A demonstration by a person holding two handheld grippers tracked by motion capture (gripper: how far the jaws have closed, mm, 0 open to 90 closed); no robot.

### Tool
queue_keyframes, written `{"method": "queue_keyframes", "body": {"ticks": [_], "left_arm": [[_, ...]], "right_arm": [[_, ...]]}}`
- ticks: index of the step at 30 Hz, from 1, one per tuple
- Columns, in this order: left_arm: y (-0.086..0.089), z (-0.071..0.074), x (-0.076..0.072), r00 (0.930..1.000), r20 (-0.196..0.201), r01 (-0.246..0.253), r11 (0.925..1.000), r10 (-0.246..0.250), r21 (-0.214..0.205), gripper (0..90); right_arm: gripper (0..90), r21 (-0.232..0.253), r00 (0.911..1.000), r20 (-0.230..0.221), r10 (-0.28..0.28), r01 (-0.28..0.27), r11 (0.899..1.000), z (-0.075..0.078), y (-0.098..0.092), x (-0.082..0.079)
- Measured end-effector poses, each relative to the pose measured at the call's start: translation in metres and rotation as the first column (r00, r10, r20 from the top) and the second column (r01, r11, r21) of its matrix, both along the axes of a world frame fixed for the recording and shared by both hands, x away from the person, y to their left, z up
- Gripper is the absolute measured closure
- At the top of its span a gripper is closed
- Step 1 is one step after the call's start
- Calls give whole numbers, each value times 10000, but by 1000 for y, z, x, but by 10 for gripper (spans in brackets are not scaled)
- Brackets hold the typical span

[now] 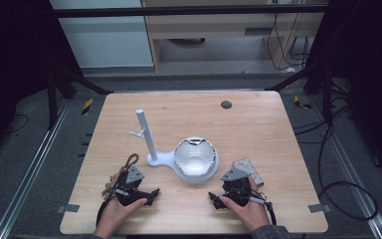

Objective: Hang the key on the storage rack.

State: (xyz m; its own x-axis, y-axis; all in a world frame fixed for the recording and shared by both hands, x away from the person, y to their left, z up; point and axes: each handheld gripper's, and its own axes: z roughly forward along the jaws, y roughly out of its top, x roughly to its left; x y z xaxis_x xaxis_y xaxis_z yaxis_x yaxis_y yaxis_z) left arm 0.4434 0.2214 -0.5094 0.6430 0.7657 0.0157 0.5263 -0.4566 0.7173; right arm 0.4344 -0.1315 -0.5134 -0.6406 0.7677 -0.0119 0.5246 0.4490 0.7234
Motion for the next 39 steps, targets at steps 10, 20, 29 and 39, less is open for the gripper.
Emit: {"method": "queue_keyframes", "body": {"ticks": [10, 20, 29, 39], "left_arm": [[2, 2, 0, 9997, 83, 218, 9997, -219, 53, 47], [27, 33, 19, 9995, -302, 14, 9945, 17, 1043, 58], [57, 56, 42, 9901, -1234, -425, 9808, 668, 1903, 99], [67, 72, 67, 9697, -2176, -616, 9728, 1114, 2235, 315]], "right_arm": [[8, 15, 9999, -6, 157, -157, 9999, 0, -5, -2], [9, 25, 9992, -29, 395, -395, 9992, 0, -8, -1], [8, -24, 9985, -4, 552, -552, 9985, 0, -12, -3], [8, -22, 9988, -1, 484, -484, 9988, 0, -12, -4]]}}
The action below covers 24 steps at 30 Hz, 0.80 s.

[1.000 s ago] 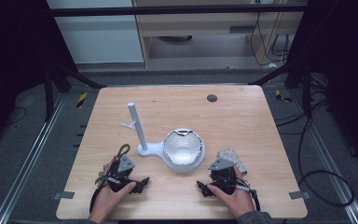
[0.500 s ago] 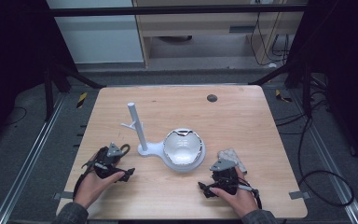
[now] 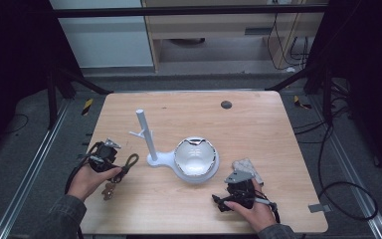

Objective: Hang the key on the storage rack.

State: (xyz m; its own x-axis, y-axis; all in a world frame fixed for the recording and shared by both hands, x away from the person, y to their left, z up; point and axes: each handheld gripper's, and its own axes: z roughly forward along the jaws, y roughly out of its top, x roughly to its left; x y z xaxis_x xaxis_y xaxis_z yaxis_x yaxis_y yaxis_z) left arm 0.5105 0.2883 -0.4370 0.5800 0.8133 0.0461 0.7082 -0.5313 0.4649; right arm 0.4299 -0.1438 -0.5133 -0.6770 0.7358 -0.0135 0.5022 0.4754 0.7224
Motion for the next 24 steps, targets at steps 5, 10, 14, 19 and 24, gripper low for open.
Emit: {"method": "queue_keyframes", "body": {"ticks": [5, 10, 14, 19, 24], "left_arm": [[-5, -1, 9, 9988, -471, 122, 9996, -110, 263, 387], [-7, -10, 13, 9948, -1014, 83, 9980, -19, 629, 441], [-8, -15, 13, 9930, -1175, -18, 9979, 95, 652, 483], [-9, -18, 13, 9898, -1419, -16, 9969, 128, 787, 530], [-9, -21, 14, 9882, -1516, -73, 9967, 195, 804, 559]], "right_arm": [[7, -1, 10000, 0, 1, -1, 10000, 0, 0, 0], [7, 1, 10000, 4, -13, 13, 10000, 0, 0, -1], [7, 23, 10000, -12, -44, 44, 10000, 0, 0, -1], [7, 20, 10000, -11, -39, 39, 10000, 0, 0, -1], [6, 14, 10000, -10, -41, 41, 10000, 0, 0, -1]]}}
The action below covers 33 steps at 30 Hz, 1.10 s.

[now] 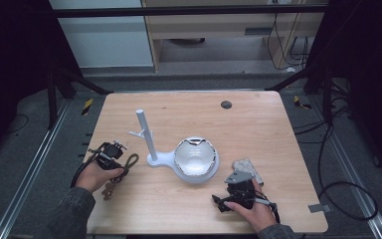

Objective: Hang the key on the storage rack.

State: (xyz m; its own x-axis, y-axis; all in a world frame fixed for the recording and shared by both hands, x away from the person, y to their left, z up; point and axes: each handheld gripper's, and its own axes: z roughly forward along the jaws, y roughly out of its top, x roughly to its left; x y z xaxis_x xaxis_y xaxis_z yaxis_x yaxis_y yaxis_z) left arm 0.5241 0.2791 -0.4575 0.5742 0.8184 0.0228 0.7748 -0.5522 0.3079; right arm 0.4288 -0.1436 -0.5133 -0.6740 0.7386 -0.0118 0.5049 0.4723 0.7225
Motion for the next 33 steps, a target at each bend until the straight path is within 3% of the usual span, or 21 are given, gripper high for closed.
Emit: {"method": "queue_keyframes", "body": {"ticks": [8, 15, 22, 25, 29, 30, 33], "left_arm": [[0, -5, 0, 10000, -71, -44, 10000, 44, 40, 596], [1, -4, -4, 9999, 124, 88, 9996, -91, 250, 658], [9, 9, -22, 9940, 1093, 95, 9994, -59, -321, 660], [12, 15, -33, 9849, 1729, 144, 9970, -10, -764, 661], [14, 19, -48, 9647, 2633, 237, 9917, 105, -1265, 662], [15, 19, -53, 9554, 2944, 247, 9880, 217, -1528, 662], [15, 22, -63, 9330, 3588, 369, 9847, 270, -1701, 663]], "right_arm": [[5, 5, 10000, -4, 8, -8, 10000, 0, 0, 0], [5, 22, 10000, -13, 9, -9, 10000, 0, 0, 0], [5, 22, 10000, -13, 8, -8, 10000, 0, 0, 0], [3, 16, 10000, -9, 13, -13, 10000, 0, 0, 0], [2, 5, 10000, -22, 18, -18, 10000, 0, 0, 0], [2, 3, 10000, -19, 16, -16, 10000, 0, 0, 0], [2, 2, 10000, -21, 0, 0, 10000, 0, 0, 0]]}}
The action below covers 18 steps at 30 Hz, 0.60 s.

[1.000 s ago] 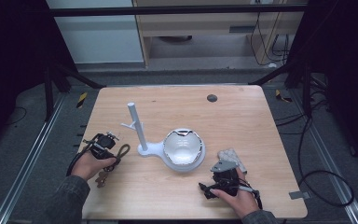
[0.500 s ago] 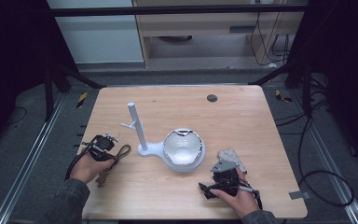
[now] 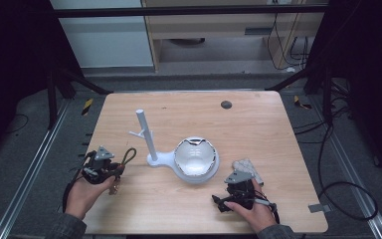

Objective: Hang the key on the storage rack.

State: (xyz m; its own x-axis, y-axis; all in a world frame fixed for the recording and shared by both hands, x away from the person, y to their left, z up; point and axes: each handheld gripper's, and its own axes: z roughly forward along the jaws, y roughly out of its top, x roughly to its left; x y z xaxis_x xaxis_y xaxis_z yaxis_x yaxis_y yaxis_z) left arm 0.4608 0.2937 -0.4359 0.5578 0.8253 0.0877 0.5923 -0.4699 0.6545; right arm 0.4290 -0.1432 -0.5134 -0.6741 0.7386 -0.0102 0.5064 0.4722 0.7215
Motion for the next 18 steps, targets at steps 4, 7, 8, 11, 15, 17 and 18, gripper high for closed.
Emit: {"method": "queue_keyframes", "body": {"ticks": [4, 7, 8, 11, 15, 17, 18], "left_arm": [[0, 3, -9, 9986, 519, -26, 9996, 41, -276, 663], [0, 7, -12, 9968, 792, -14, 9989, 51, -470, 664], [0, 9, -13, 9960, 892, -53, 9986, 100, -529, 664], [-1, 13, -17, 9930, 1177, -57, 9976, 138, -690, 664], [-5, 21, -25, 9850, 1720, 21, 9960, 133, -894, 664], [-6, 24, -29, 9805, 1959, 40, 9947, 163, -1029, 664], [-7, 26, -31, 9783, 2065, 52, 9939, 178, -1101, 664]], "right_arm": [[2, -4, 10000, 7, -6, 6, 10000, 0, 0, 0], [2, 3, 10000, 0, -10, 10, 10000, 0, 0, 0], [2, 8, 10000, -8, -21, 21, 10000, 0, 0, 0], [2, 3, 10000, 2, -16, 16, 10000, 0, 0, 0], [2, 1, 10000, -1, -20, 20, 10000, 0, 0, 0], [2, -2, 10000, -1, -19, 19, 10000, 0, 0, 0], [2, -2, 10000, -2, -21, 21, 10000, 0, 0, 0]]}}
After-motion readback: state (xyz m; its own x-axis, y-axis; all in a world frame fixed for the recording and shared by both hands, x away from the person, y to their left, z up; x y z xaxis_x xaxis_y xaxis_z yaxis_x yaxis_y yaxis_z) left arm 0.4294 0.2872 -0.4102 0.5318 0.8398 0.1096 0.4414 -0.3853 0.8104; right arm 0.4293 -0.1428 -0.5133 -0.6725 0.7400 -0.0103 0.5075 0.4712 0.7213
